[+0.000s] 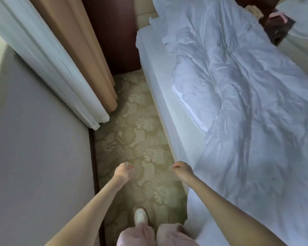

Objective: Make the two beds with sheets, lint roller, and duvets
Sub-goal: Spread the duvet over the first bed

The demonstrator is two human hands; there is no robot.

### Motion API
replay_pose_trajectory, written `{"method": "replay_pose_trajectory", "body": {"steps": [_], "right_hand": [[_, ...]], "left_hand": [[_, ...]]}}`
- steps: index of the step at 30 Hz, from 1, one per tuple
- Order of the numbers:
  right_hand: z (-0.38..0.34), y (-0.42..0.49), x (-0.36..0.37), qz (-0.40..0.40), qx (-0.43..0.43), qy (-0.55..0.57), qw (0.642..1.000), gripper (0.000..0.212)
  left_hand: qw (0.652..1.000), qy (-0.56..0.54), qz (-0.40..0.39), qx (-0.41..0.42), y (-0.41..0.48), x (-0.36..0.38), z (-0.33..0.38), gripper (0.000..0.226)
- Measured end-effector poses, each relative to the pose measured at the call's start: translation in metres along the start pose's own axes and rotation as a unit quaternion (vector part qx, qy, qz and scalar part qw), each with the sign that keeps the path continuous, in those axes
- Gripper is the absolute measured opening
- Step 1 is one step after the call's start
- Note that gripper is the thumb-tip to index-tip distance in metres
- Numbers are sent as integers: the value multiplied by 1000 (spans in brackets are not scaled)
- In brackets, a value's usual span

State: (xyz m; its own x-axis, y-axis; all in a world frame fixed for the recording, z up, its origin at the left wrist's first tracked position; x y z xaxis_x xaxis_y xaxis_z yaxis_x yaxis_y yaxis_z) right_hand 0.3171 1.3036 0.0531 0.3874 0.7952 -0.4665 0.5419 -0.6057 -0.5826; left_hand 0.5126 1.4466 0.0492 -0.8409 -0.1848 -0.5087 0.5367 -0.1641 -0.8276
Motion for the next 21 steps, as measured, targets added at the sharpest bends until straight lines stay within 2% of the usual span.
{"method": "replay_pose_trajectory", "body": {"steps": [3, 6, 8, 11, 13, 16, 18, 21], "right_hand": [[-27, 34, -20, 13, 17, 44, 999, 21], [-29, 80, -53, 77, 43, 121, 989, 3], [-26, 115, -76, 100, 73, 203, 971, 19], [-21, 190, -102, 87, 119, 346, 927, 44], [-18, 258, -125, 93, 135, 443, 881, 49], [-21, 376, -169, 167, 154, 595, 771, 54], [-26, 442, -199, 201, 175, 643, 718, 80], [-15, 519, -223, 272, 190, 698, 635, 134]], "left_hand": [[1000, 11, 9, 3, 37, -35, 48, 29], [999, 36, -33, 16, 58, -40, 114, 33], [996, 40, -81, 22, 73, -37, 160, 31], [990, 43, -129, 37, 114, -33, 230, 23], [989, 41, -138, 37, 158, -36, 283, 18], [993, 39, -115, 5, 229, -53, 368, 13], [994, 56, -91, -12, 270, -71, 421, 13], [993, 63, -99, -28, 315, -89, 486, 13]]}}
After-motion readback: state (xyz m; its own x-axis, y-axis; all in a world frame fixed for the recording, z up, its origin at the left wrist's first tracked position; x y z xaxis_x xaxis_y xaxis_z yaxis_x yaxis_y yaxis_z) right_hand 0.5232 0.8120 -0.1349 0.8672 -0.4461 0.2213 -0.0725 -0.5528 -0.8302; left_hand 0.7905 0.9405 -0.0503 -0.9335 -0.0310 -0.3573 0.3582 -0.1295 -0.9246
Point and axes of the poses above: each hand's wrist, its own y-axis towards the middle knuckle, its own x-axis out of the palm, z = x × y, the point moved 3 cm from there along y, towards the middle knuckle, and after that the axes turned 15 degrees about -x, right-handed, at the moved point
